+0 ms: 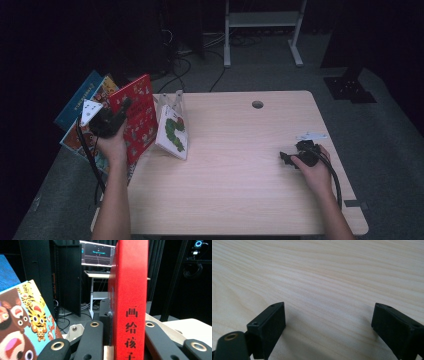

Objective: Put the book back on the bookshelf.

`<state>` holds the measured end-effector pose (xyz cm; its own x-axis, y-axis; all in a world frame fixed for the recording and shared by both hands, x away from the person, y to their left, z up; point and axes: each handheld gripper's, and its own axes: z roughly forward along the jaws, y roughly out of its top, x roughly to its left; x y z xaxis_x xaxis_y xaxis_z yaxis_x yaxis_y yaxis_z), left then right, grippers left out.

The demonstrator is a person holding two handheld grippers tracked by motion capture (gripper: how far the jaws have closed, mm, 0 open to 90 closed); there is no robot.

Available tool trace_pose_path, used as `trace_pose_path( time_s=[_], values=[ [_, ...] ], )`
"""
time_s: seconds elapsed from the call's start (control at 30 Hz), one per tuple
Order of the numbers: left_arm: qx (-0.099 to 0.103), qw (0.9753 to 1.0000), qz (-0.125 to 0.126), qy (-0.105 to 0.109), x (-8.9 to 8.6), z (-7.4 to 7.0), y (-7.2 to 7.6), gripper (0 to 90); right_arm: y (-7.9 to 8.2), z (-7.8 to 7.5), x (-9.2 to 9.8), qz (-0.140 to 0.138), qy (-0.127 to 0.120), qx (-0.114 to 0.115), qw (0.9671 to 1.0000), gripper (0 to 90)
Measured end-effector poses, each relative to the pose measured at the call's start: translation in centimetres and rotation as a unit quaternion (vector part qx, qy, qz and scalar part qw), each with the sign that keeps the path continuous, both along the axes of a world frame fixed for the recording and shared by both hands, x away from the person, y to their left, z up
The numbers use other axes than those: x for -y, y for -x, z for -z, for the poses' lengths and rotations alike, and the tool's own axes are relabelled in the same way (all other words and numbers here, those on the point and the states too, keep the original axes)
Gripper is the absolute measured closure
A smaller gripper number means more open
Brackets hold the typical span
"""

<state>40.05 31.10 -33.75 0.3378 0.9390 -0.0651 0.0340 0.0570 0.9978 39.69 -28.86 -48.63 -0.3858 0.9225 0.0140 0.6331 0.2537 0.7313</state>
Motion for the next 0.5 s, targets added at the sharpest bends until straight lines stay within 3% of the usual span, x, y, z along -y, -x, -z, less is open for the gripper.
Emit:
trace_pose_path(
  time_s=[0.27, 0.5],
  values=[
    [0.007, 1.0, 0.004, 0.003, 0.1, 1.1, -1.6, 79.3, 0.0, 0.0, 0.0, 0.0, 0.001, 0.0, 1.0, 10.8],
    [0.013, 0.9998, 0.004, 0.017, 0.1, 1.9, -1.8, 79.2, -0.1, 0.0, 0.0, 0.0, 0.001, 0.0, 1.0, 10.8]
  ],
)
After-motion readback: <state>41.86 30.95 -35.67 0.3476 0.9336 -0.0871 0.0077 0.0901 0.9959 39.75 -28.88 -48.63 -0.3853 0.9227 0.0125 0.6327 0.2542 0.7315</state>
